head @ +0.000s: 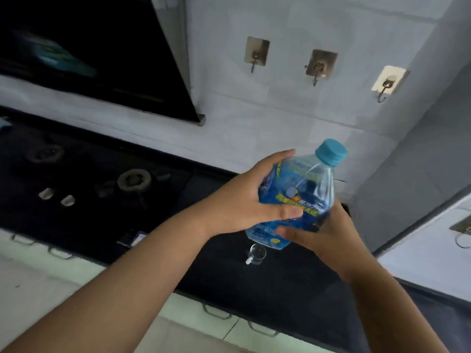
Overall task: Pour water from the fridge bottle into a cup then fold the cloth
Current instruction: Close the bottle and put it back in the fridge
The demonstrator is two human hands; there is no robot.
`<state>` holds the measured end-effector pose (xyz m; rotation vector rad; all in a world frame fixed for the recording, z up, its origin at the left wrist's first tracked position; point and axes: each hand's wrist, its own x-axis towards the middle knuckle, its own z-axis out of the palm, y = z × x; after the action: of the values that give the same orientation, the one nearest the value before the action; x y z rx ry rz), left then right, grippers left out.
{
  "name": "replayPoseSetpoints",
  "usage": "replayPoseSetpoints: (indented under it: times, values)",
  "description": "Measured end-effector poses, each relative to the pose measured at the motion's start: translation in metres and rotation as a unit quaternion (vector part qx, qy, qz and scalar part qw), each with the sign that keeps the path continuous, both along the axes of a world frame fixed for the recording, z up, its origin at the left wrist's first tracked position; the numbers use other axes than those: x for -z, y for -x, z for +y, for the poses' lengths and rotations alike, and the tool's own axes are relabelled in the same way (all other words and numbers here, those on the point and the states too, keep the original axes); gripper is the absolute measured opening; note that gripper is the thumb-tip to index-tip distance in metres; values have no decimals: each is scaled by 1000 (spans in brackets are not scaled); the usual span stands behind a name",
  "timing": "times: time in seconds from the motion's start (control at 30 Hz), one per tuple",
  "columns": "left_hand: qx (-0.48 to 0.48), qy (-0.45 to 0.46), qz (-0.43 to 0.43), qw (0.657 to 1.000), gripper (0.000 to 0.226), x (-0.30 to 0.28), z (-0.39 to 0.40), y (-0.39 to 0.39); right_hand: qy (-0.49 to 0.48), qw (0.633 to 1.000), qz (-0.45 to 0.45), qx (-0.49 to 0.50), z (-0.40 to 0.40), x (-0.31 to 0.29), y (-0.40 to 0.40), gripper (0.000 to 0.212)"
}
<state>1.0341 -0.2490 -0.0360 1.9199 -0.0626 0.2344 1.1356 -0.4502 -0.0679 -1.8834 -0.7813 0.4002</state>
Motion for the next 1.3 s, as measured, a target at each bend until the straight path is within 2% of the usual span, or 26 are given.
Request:
replayPoseSetpoints:
  times: [0.13,0.23,0.3,0.4,0.47,0.57,0.7,0.9,1.07,1.3]
  values:
    - [-97,-69,42,992,98,12,-2,10,47,998,-23,-38,7,9,-14,90]
    - [-164,-53,41,984,98,22,-12,23,55,992,-1,-117,16,11,-19,90]
    - [-222,-54,30,973,88,23,-21,31,38,983,42,-176,22,14,-22,91]
    - [-296,-45,8,954,84,15,-35,50,-14,944,166,-285,35,22,-21,82]
    - [-338,-42,-4,940,87,10,-41,68,-5,912,197,-360,46,30,-16,75]
    - [-401,-71,17,913,90,3,-51,103,24,879,208,-429,65,41,5,80]
    - [-484,-55,42,873,86,4,-69,172,26,837,210,-505,91,50,62,83]
    - [-622,-8,58,781,91,12,-97,298,75,767,242,-589,130,65,179,88]
    - [-701,32,46,711,84,17,-119,402,111,728,241,-632,150,62,291,79]
    - [-757,27,38,651,87,11,-138,528,128,683,221,-684,169,52,432,75]
